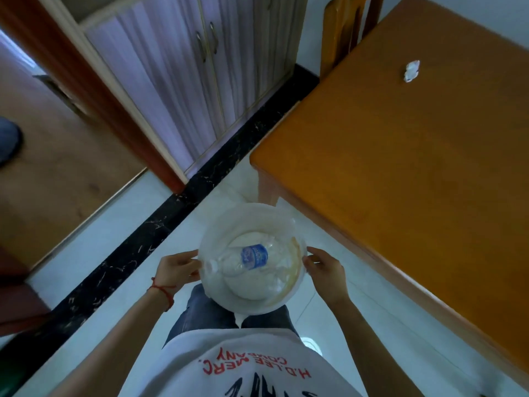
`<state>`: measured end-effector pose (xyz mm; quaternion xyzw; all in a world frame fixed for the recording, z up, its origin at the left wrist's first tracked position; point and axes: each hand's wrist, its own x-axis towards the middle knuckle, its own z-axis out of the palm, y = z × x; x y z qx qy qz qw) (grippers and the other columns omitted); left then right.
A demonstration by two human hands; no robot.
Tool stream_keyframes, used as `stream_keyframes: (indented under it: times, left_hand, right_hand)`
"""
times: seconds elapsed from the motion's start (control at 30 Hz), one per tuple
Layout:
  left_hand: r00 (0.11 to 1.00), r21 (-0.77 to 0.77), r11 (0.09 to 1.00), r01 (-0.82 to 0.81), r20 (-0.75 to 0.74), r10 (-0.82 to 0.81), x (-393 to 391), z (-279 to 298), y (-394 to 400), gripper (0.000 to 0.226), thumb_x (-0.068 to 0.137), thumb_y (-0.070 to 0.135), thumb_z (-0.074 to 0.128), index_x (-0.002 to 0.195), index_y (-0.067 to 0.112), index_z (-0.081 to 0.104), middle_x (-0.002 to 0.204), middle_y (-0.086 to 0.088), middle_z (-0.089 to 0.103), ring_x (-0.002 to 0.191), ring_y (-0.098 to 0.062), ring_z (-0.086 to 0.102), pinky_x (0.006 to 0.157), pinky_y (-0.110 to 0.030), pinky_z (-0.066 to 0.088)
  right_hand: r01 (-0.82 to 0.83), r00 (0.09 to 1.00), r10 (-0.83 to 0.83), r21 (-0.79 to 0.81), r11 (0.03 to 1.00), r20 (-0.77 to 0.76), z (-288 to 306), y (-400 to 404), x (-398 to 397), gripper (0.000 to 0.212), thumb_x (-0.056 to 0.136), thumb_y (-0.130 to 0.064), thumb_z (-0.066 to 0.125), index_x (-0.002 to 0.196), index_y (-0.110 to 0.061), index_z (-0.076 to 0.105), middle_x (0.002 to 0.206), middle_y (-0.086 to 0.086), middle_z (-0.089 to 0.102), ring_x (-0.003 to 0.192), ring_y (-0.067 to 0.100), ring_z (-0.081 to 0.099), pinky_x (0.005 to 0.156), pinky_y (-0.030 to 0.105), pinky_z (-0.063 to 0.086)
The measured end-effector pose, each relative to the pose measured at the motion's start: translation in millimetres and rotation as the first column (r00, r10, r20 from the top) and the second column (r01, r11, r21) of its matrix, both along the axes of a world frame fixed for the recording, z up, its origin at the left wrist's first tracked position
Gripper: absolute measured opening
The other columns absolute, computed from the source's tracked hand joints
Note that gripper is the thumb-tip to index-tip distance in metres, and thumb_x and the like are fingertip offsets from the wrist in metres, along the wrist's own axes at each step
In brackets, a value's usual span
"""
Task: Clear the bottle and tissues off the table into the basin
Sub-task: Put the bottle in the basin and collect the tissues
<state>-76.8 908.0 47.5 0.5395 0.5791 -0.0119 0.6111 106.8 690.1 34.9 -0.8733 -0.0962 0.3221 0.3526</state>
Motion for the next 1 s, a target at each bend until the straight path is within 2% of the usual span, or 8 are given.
stream_keyframes:
  times: [0.07,0.23,0.4,0.57,0.7,0.83,0.9,1.0]
  left_hand:
    - [0.998,-0.001,0.999,-0.054,0.010,0.054,-10.7,1.1,4.4,0.035,0.082,-0.010,0.054,0.117,-0.011,0.054,0.076,-0.005,0.063,0.068,-0.022,0.059,0.047,-0.014,0.054]
    - [0.993,0.000,0.994,-0.113,0.027,0.113,-36.2,-0.5,29.7,0.035,0.080,-0.009,0.058,0.115,-0.011,0.056,0.048,0.009,0.068,0.065,-0.022,0.063,0.055,-0.022,0.058]
    - [0.994,0.005,0.995,-0.100,0.042,0.099,-57.5,-6.2,70.0,0.036,0.078,-0.009,0.060,0.114,-0.008,0.058,0.049,0.009,0.069,0.048,-0.006,0.066,0.055,-0.018,0.057]
    - [0.997,-0.020,0.999,-0.042,0.064,0.043,-73.0,-11.4,128.3,0.036,0.078,-0.009,0.060,0.114,-0.007,0.058,0.052,0.008,0.070,0.052,-0.007,0.067,0.054,-0.017,0.057]
    - [0.998,-0.018,1.000,0.009,0.068,-0.007,-81.9,-10.1,185.0,0.036,0.078,-0.005,0.062,0.114,-0.005,0.060,0.067,0.000,0.072,0.072,-0.022,0.065,0.052,-0.016,0.056]
    - [0.995,-0.005,0.997,0.077,0.058,-0.077,-82.6,-5.2,232.7,0.029,0.078,-0.008,0.060,0.107,-0.004,0.064,0.053,0.007,0.070,0.056,-0.011,0.068,0.047,-0.014,0.053]
    - [0.993,0.012,0.995,0.102,0.058,-0.103,-77.4,-3.1,248.9,0.027,0.078,-0.007,0.060,0.104,-0.004,0.065,0.047,0.012,0.068,0.049,-0.003,0.066,0.045,-0.012,0.051]
    - [0.988,0.021,0.990,0.139,0.063,-0.140,-66.0,-2.6,275.8,0.024,0.077,-0.006,0.062,0.101,-0.002,0.067,0.048,0.014,0.068,0.054,-0.009,0.066,0.047,-0.013,0.052]
  right_hand:
    - [-0.043,0.999,0.043,0.003,0.999,-0.002,-0.2,12.9,0.0,0.028,0.089,-0.025,0.055,0.114,-0.016,0.062,0.101,0.004,0.070,0.074,0.009,0.060,0.085,0.028,0.051]
    - [-0.138,0.990,0.137,0.022,0.990,0.012,0.9,49.6,-8.6,0.027,0.089,-0.023,0.056,0.114,-0.017,0.062,0.091,-0.002,0.068,0.074,0.006,0.060,0.077,0.017,0.048]
    - [-0.152,0.988,0.152,0.041,0.987,0.011,-1.2,83.3,-27.4,0.027,0.088,-0.019,0.056,0.114,-0.017,0.062,0.088,-0.005,0.067,0.074,0.003,0.062,0.065,0.002,0.041]
    - [-0.079,0.997,0.080,0.037,0.996,-0.002,-3.3,128.1,-54.5,0.029,0.088,-0.020,0.057,0.116,-0.015,0.061,0.084,-0.004,0.068,0.074,0.007,0.064,0.064,0.003,0.043]
    - [-0.007,1.000,0.008,0.044,0.999,-0.014,-5.3,169.4,-80.7,0.028,0.087,-0.017,0.057,0.114,-0.014,0.062,0.074,-0.011,0.067,0.065,0.000,0.063,0.056,0.002,0.045]
    - [0.072,0.997,-0.072,0.044,0.996,-0.007,-9.5,211.2,-99.4,0.028,0.087,-0.015,0.057,0.115,-0.014,0.062,0.072,-0.010,0.066,0.065,-0.009,0.060,0.056,-0.002,0.042]
    - [0.098,0.995,-0.098,0.039,0.994,0.007,-7.7,225.2,-103.0,0.028,0.088,-0.018,0.056,0.115,-0.015,0.061,0.074,-0.007,0.067,0.064,-0.002,0.062,0.055,-0.002,0.043]
    - [0.148,0.989,-0.149,0.043,0.988,0.016,-4.6,243.8,-103.7,0.028,0.088,-0.018,0.056,0.115,-0.016,0.062,0.077,-0.007,0.067,0.068,0.004,0.063,0.056,-0.001,0.044]
